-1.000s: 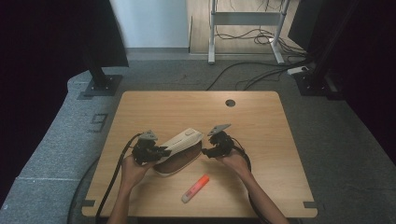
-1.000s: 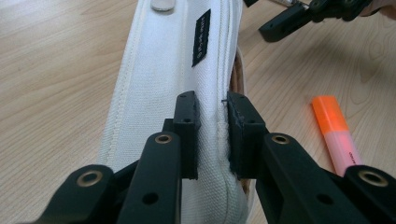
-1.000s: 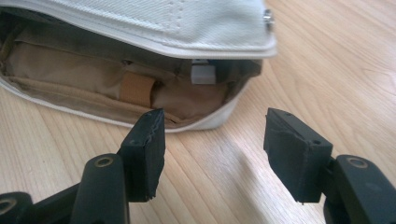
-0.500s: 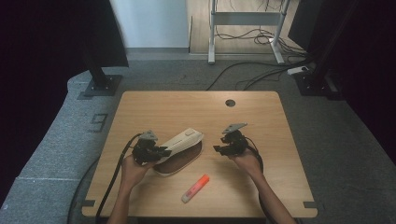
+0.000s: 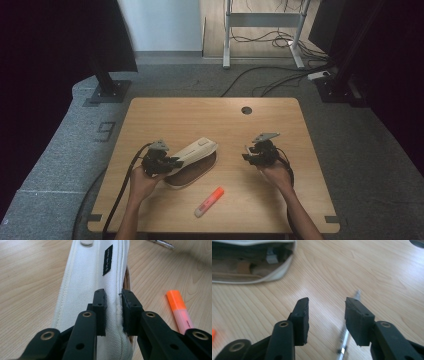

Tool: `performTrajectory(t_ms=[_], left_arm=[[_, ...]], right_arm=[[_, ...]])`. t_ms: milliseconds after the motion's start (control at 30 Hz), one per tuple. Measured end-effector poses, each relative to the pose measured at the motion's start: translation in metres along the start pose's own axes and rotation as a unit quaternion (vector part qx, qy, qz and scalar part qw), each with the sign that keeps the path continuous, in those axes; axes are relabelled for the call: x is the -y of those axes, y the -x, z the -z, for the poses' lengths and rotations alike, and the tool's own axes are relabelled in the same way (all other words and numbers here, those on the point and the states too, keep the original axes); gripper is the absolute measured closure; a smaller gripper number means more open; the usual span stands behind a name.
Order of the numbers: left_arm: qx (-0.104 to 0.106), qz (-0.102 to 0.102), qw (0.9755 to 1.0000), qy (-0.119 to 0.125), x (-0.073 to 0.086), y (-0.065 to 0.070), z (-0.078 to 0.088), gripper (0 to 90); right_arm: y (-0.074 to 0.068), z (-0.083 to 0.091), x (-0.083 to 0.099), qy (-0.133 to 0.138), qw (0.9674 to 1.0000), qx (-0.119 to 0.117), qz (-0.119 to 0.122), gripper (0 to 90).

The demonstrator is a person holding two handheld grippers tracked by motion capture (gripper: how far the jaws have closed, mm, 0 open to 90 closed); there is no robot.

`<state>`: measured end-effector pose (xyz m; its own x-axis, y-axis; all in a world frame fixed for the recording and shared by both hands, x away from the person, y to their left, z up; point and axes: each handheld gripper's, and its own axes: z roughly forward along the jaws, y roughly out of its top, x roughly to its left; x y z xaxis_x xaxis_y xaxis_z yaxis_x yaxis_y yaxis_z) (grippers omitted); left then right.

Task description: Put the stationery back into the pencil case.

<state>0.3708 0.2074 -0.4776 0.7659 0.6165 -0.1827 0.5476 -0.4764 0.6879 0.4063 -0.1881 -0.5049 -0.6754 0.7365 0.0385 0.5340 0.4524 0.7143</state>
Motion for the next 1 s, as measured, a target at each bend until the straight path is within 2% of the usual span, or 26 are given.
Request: performTrajectory(t_ms=[300, 567, 833, 1000], left_arm=[[0.001, 0.000, 1.0000, -0.001, 0.000, 0.000, 0.001, 75.0], [0.002, -0.001, 1.0000, -0.001, 0.000, 0.000, 0.000, 74.9], [0.003, -0.002, 1.0000, -0.002, 0.000, 0.000, 0.000, 74.8], [0.003, -0.001, 1.0000, -0.002, 0.000, 0.000, 0.000, 74.8]], right_arm=[[0.017, -0.002, 0.017, -0.016, 0.9996, 0.012, -0.023, 64.5], [0.026, -0.010, 0.027, -0.023, 0.9989, 0.010, -0.040, 66.1], [0.024, -0.017, 0.027, -0.036, 0.9988, 0.019, -0.029, 70.2], [0.021, -0.017, 0.027, -0.040, 0.9988, 0.021, -0.019, 76.5]])
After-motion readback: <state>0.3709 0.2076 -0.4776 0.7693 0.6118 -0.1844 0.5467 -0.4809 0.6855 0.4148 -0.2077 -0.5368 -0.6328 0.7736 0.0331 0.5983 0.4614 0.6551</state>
